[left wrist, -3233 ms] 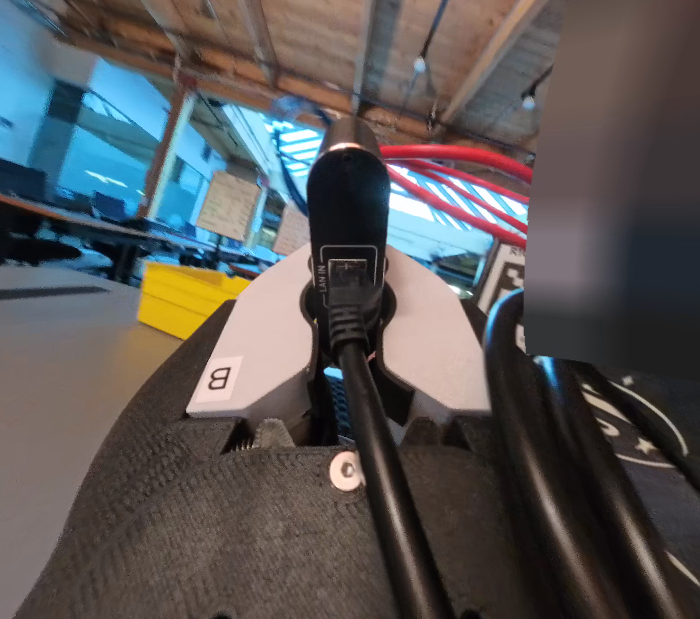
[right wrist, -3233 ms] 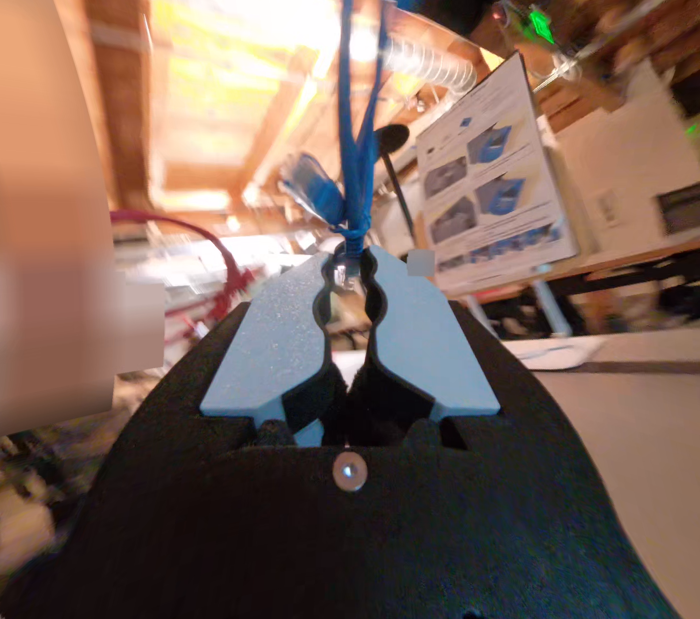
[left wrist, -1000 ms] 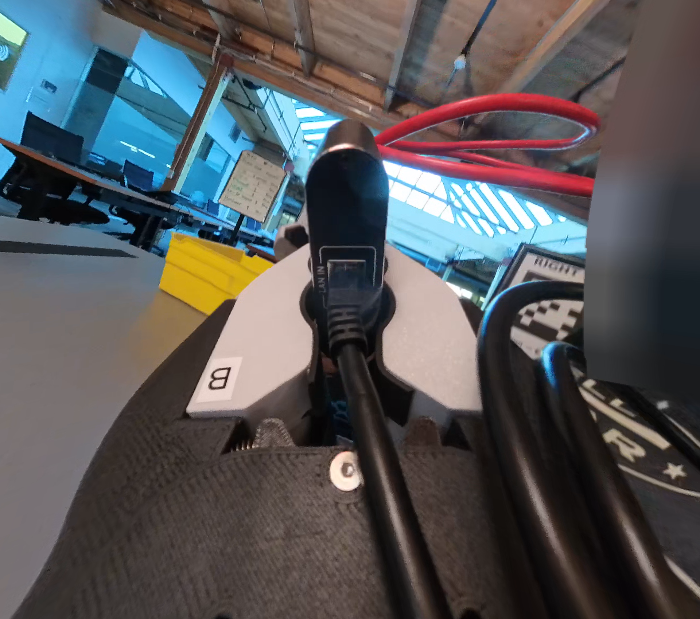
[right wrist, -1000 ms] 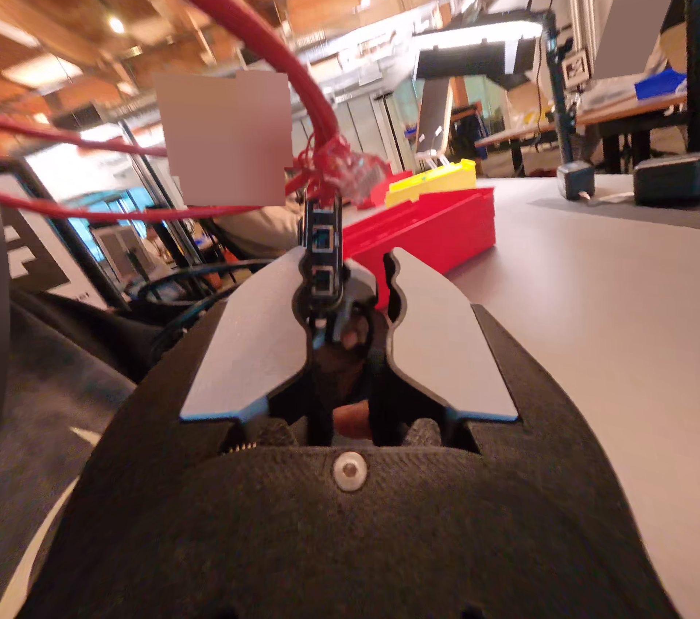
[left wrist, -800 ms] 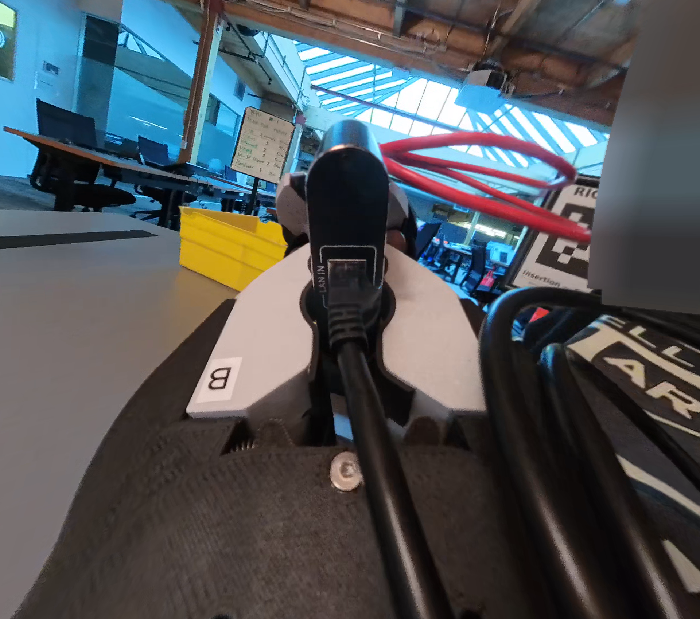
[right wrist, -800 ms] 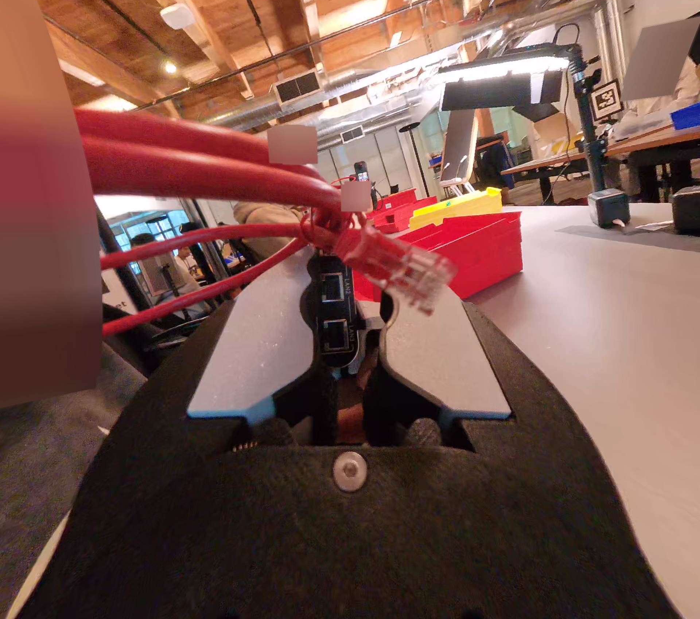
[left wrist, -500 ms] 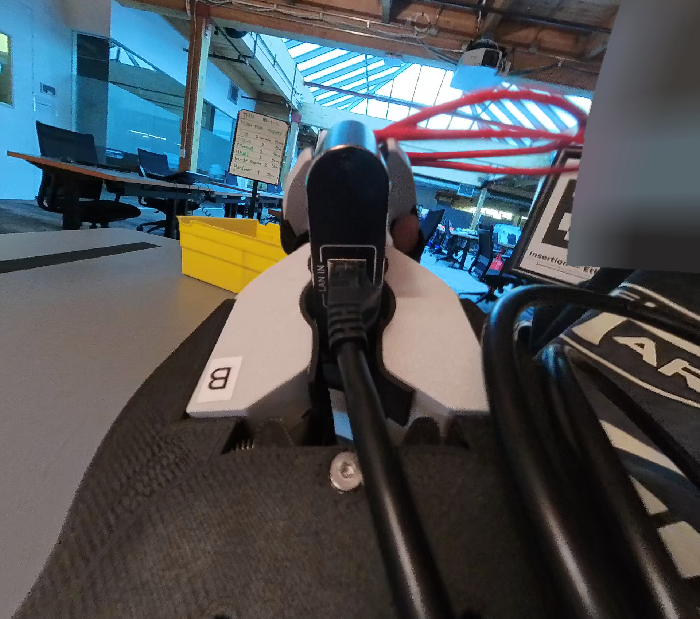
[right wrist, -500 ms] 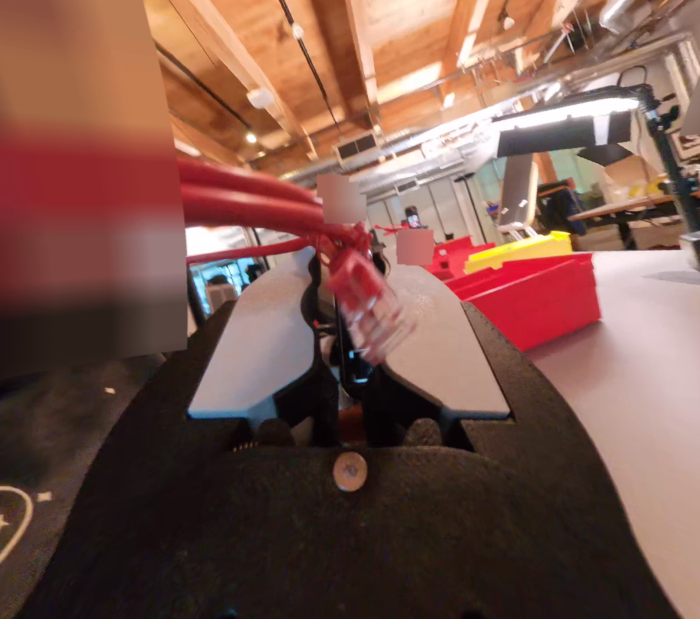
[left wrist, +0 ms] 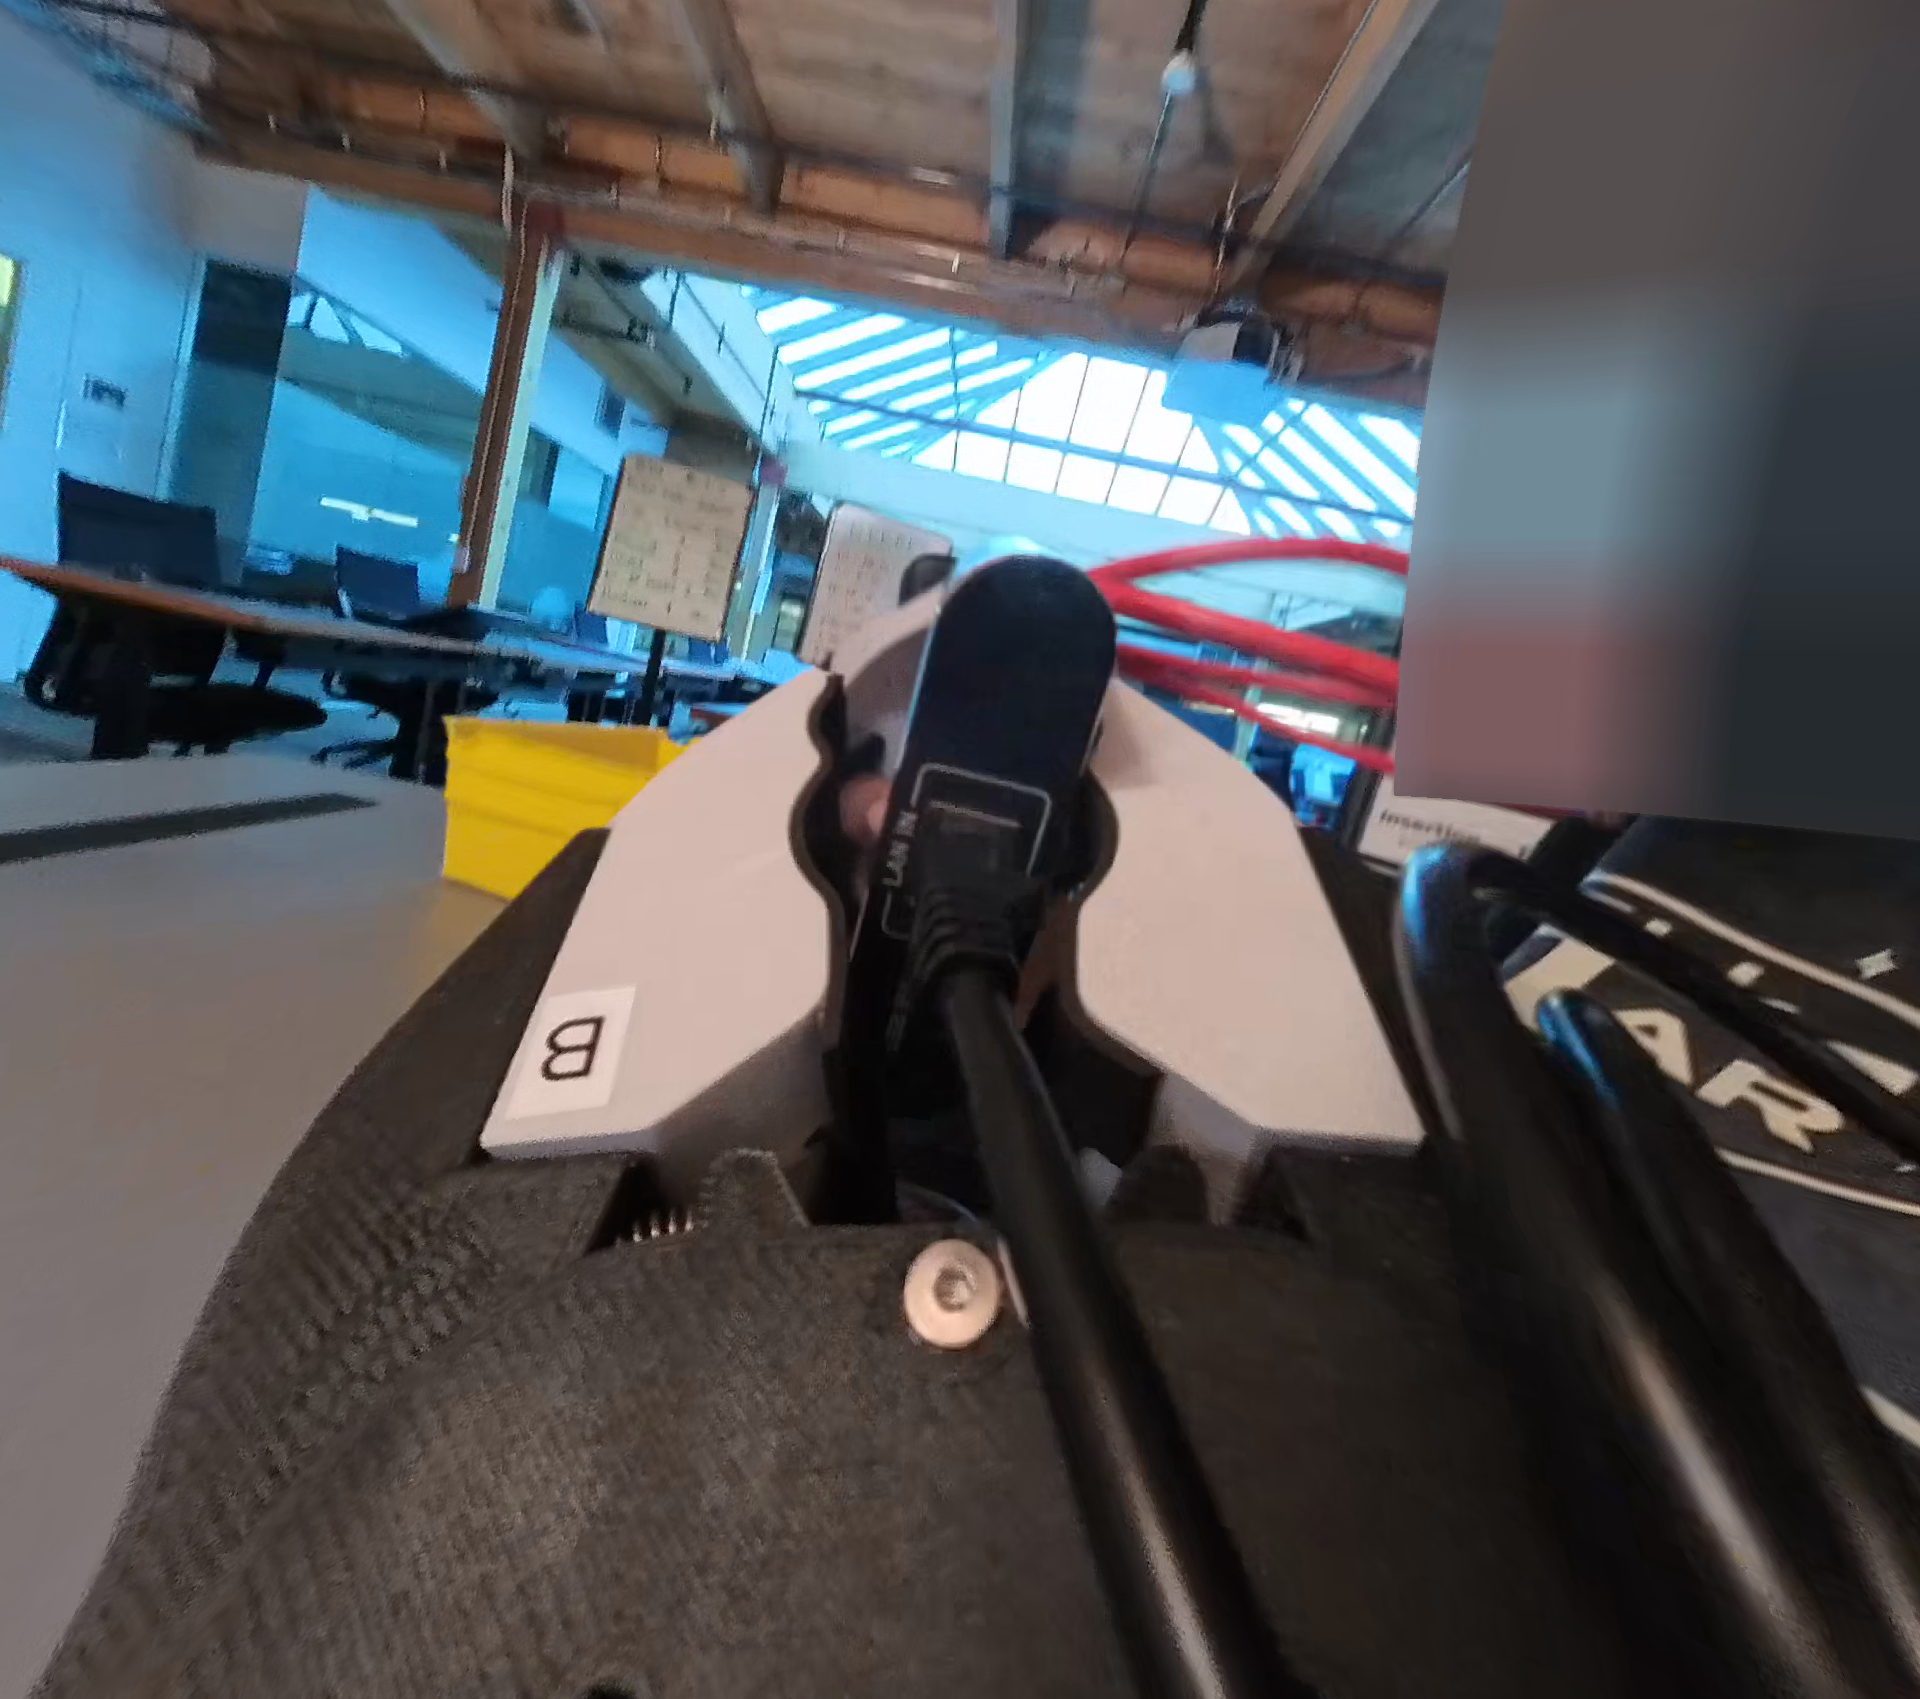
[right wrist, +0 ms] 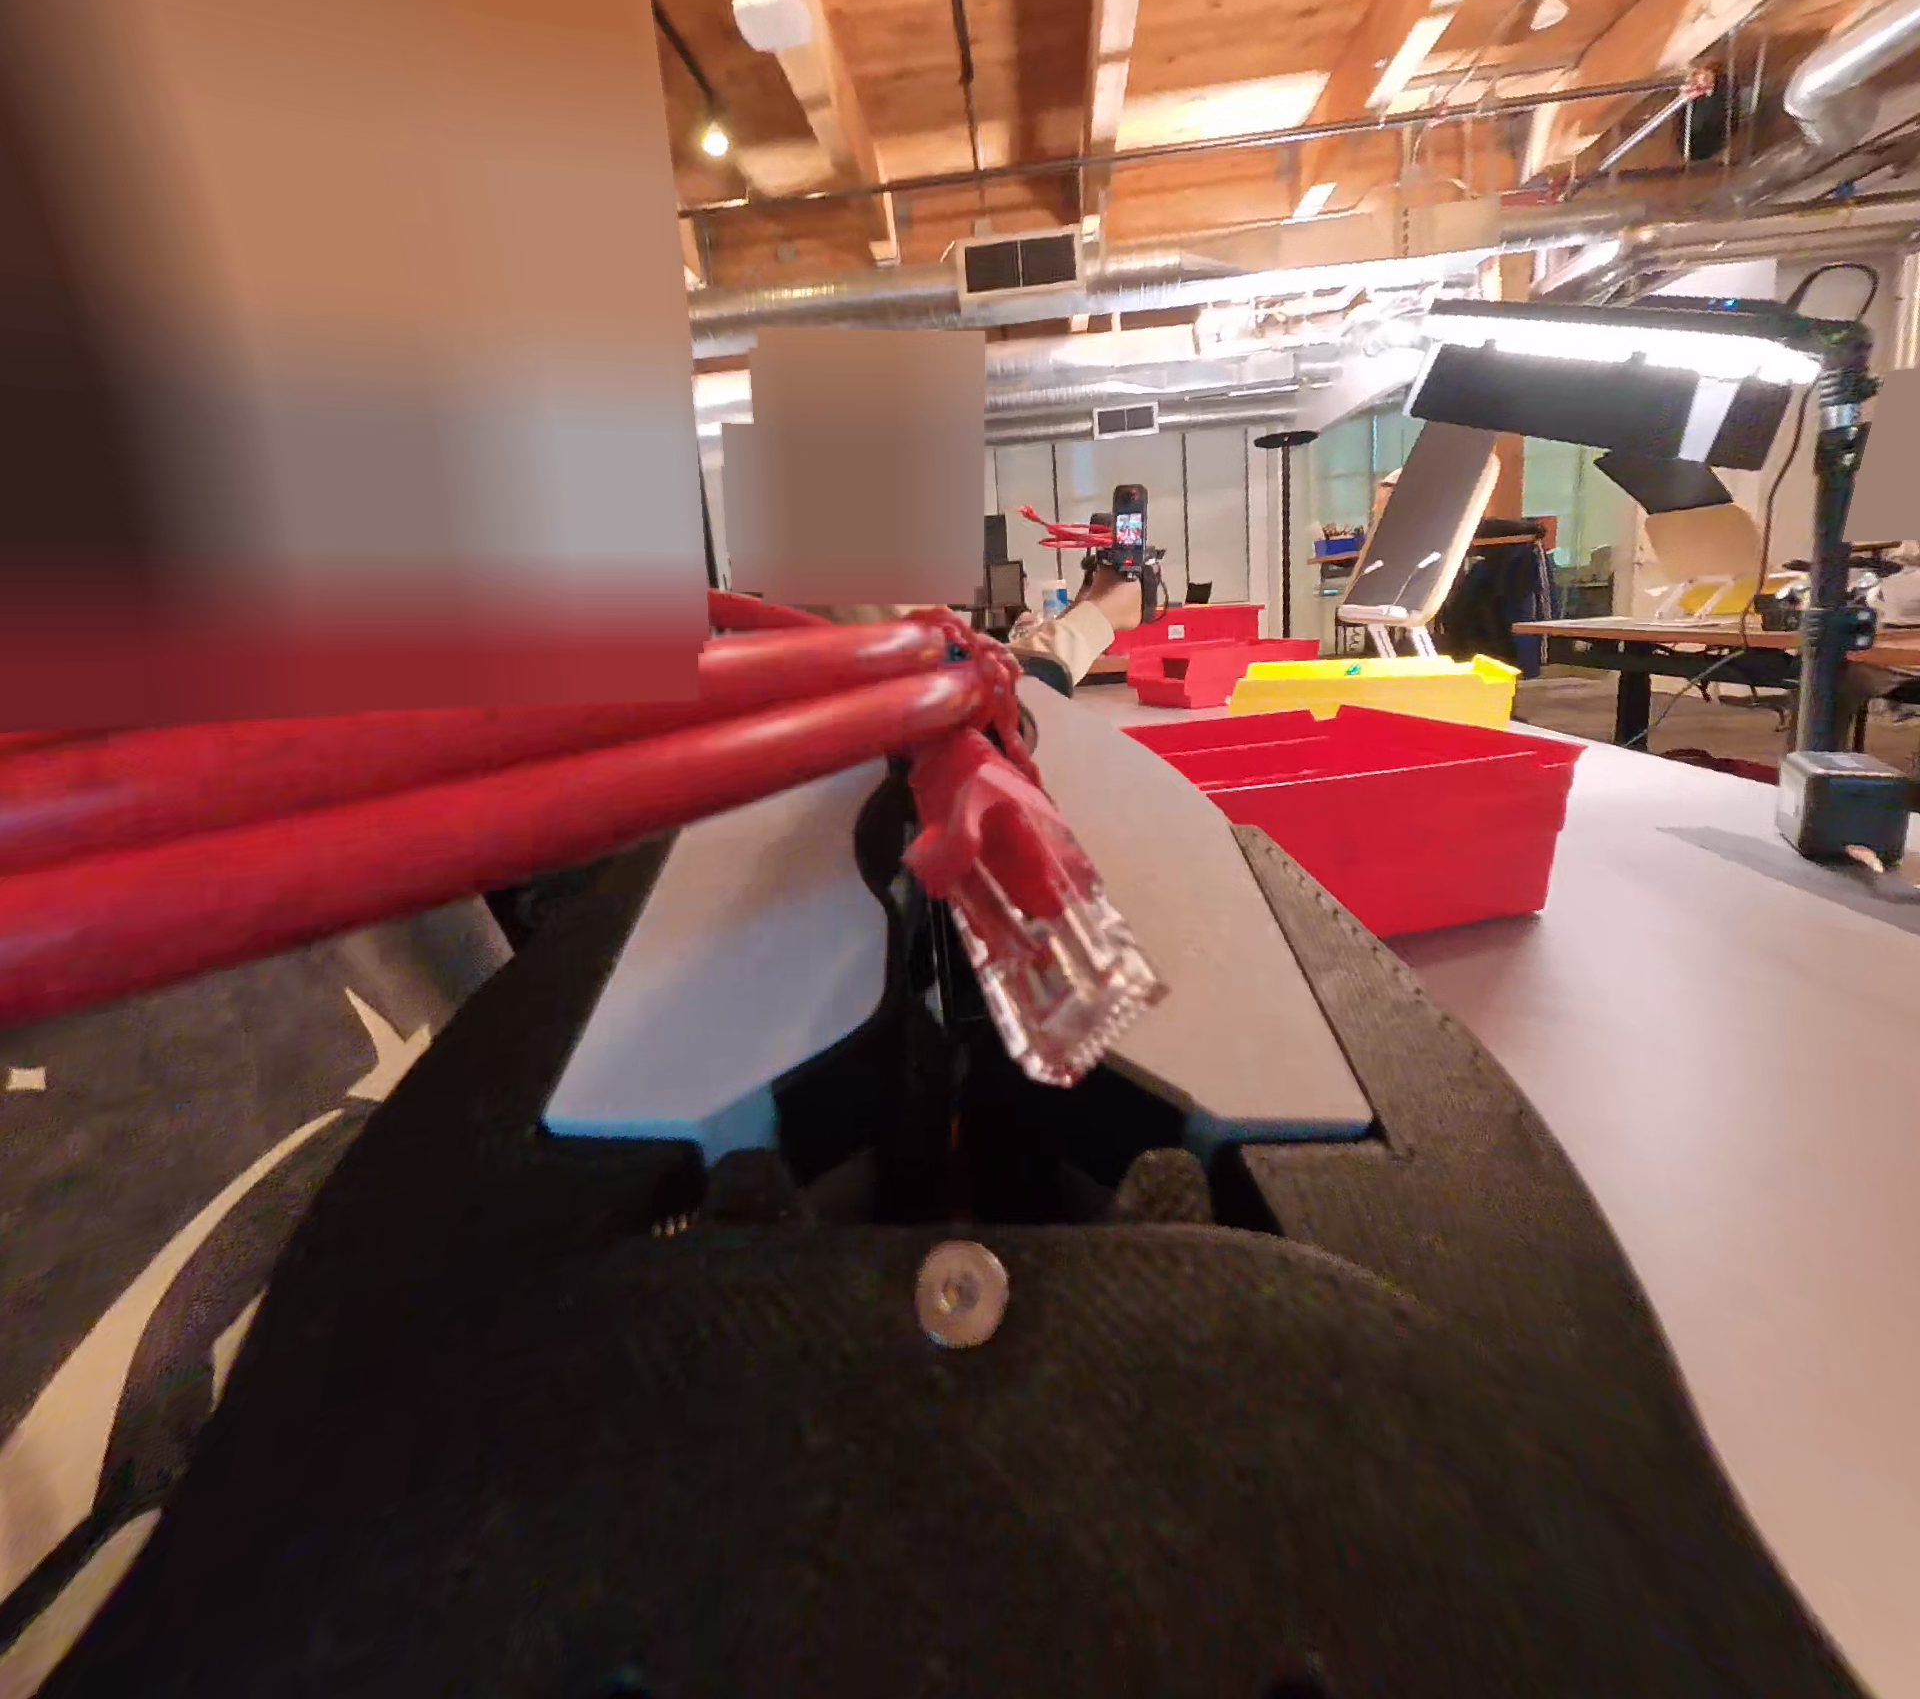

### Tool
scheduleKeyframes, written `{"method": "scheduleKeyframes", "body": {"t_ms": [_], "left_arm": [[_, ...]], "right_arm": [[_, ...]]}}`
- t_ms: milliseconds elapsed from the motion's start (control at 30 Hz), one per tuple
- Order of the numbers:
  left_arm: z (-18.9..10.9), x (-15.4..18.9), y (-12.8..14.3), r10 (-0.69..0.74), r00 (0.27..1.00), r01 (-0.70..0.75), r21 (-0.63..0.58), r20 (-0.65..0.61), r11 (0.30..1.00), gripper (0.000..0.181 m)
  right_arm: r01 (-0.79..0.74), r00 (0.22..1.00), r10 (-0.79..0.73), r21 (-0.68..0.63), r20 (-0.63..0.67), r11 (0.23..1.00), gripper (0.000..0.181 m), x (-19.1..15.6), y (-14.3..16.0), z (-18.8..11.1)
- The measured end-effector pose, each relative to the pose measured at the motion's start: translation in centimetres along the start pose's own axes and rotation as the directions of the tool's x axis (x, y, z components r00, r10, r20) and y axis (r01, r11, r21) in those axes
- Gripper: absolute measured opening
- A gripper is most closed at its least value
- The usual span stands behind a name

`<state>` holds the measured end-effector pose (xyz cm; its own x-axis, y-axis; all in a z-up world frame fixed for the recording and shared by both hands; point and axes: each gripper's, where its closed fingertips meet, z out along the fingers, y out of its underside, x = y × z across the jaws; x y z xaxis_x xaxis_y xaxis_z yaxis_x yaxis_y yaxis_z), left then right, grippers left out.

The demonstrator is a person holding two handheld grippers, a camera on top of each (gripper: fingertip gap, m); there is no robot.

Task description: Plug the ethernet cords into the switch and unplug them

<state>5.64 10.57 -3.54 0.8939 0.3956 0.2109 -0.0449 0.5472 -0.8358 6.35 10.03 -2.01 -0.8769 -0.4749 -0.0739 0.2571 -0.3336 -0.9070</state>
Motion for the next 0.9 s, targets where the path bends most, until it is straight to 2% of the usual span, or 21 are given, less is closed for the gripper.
{"method": "scheduleKeyframes", "body": {"t_ms": [67,133,200,367,467,700,900], "left_arm": [[-0.1,0.5,-0.1,-0.004,0.999,0.004,-0.006,-0.034,1.0,0.037],[-0.1,0.9,0.0,0.056,0.997,-0.057,-0.018,-0.046,0.998,0.029],[0.0,1.1,0.1,0.107,0.994,-0.108,-0.023,-0.036,0.994,0.031],[0.0,1.6,0.3,0.099,0.992,-0.102,-0.038,-0.074,0.994,0.028],[0.1,1.7,0.5,0.109,0.991,-0.113,-0.053,-0.079,0.992,0.028],[0.0,0.8,0.5,0.276,0.961,-0.274,-0.086,0.01,0.958,0.027],[-0.1,0.4,0.2,0.299,0.953,-0.294,-0.079,0.053,0.953,0.027]], "right_arm": [[0.013,1.0,-0.013,0.002,0.01,1.0,0.013,-0.3,0.0,0.1],[0.028,0.999,-0.028,-0.005,0.016,1.0,0.014,-0.4,0.0,0.0],[0.077,0.997,-0.076,-0.02,0.019,0.997,0.016,-0.6,0.0,-0.1],[0.251,0.968,-0.25,-0.105,0.02,0.962,0.017,-1.0,0.3,-0.5],[0.291,0.956,-0.291,-0.141,0.02,0.946,0.017,-1.1,0.3,-0.7],[0.34,0.933,-0.355,-0.183,-0.057,0.922,0.016,-0.3,0.3,-0.4],[0.375,0.905,-0.401,-0.178,-0.143,0.91,0.016,0.2,0.1,0.0]]}}
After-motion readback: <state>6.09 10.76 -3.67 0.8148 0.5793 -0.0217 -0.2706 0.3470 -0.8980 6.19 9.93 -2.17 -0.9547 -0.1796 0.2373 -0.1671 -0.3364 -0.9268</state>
